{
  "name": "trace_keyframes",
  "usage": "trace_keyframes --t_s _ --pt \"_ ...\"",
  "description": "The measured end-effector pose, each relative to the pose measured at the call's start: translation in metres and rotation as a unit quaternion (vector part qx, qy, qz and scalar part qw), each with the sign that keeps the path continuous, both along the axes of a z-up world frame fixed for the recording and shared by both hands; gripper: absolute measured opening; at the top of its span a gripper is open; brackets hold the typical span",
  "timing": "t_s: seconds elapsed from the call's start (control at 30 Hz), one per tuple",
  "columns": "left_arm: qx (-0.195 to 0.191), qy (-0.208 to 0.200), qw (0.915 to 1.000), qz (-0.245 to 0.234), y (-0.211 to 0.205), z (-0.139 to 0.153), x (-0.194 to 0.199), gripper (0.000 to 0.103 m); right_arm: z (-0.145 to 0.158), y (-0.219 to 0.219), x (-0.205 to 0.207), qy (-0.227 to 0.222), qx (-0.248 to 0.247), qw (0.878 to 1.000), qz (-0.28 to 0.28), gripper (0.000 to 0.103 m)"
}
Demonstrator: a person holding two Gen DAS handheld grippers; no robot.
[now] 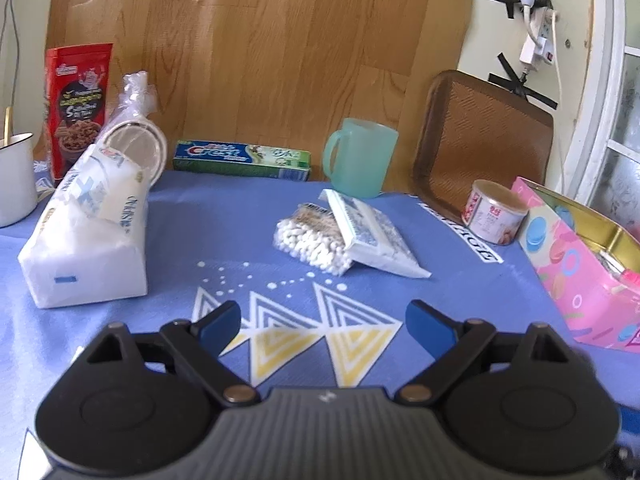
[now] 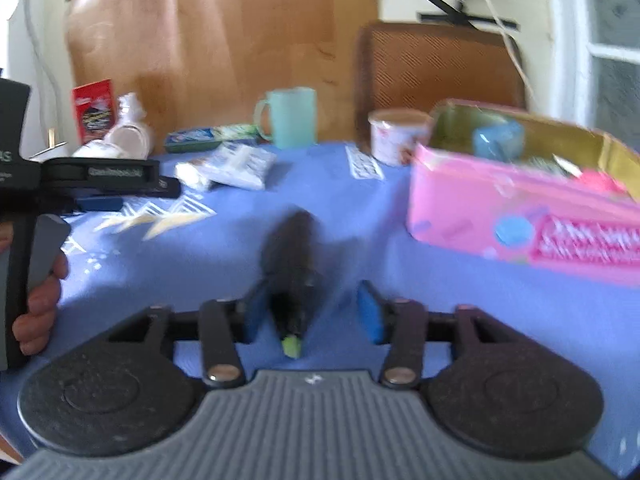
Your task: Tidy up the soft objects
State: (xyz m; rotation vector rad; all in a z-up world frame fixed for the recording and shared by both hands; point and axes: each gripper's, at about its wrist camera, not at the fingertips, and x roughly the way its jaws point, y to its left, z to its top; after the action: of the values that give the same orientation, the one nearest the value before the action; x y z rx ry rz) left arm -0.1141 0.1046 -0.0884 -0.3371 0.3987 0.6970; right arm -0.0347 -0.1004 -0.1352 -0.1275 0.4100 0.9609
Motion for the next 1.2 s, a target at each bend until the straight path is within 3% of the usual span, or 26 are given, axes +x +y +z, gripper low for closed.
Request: trace_keyframes --t_s 0.1,0.47,1.2 --pt "0.001 0.006 0.9999 0.008 -0.001 0.0 -0.002 0.093 -0.005 -0.009 -0.009 -0.021 -0.001 1.0 -0.008 0.053" --pt "-0.025 0.028 0.9992 0.013 0.007 -0.004 0.001 0.093 -0.013 -0.029 -0.019 -0.025 0.008 1.0 -0.013 0.057" --pt "-0.013 0.031 0.9994 0.001 0.003 -0.003 0.003 0.094 -0.014 -0.027 -0.021 -0.028 0.008 0.999 -0.016 0.059"
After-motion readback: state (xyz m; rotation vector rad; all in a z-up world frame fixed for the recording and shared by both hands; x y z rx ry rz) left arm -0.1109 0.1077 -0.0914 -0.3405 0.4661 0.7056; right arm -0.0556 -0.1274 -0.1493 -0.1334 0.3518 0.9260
